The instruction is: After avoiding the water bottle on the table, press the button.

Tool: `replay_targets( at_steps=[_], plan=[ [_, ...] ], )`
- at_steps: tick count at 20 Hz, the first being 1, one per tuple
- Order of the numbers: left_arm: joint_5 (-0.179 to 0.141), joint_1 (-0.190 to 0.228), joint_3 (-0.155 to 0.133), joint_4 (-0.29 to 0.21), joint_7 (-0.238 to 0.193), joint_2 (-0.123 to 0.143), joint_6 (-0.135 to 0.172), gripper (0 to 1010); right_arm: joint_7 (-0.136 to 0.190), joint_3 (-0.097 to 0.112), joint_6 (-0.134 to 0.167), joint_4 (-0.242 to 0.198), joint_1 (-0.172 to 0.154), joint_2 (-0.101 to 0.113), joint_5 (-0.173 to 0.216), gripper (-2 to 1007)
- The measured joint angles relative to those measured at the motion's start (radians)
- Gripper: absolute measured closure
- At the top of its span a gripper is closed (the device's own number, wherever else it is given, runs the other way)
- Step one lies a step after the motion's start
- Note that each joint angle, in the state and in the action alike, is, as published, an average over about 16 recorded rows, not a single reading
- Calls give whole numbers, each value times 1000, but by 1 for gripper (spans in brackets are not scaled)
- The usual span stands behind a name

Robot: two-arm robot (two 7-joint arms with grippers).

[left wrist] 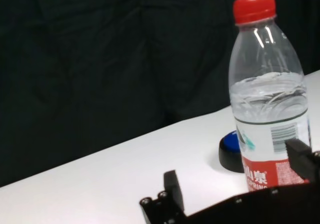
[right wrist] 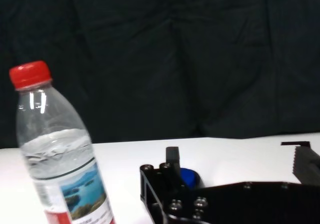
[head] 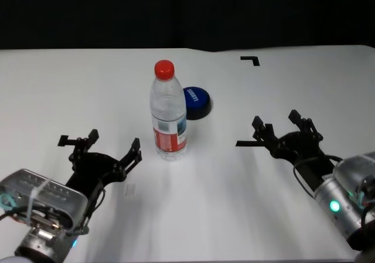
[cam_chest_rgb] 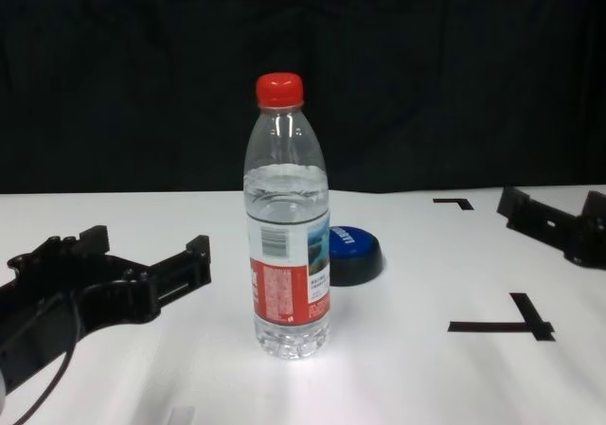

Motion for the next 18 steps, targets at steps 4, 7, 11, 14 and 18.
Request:
replay_targets(
  at_steps=[4, 7, 11, 14, 18],
  plan=[
    [0, 0, 0, 0, 0, 0, 0, 7, 19, 0, -7, -17, -19, 5, -6, 3],
    [0, 0, 0, 0, 0, 0, 0, 7, 31, -1, -10, -28, -32, 7, -9, 2],
    [0, 0, 0, 0, 0, 0, 0, 7, 39, -8, -12, -40, -46, 11, -18, 3],
    [0, 0, 0, 0, 0, 0, 0, 7, 45, -16, -12, -47, -54, 15, -29, 3],
    [0, 0, 0, 0, 0, 0, 0, 7, 53, -30, -14, -54, -61, 23, -50, 3]
  ],
)
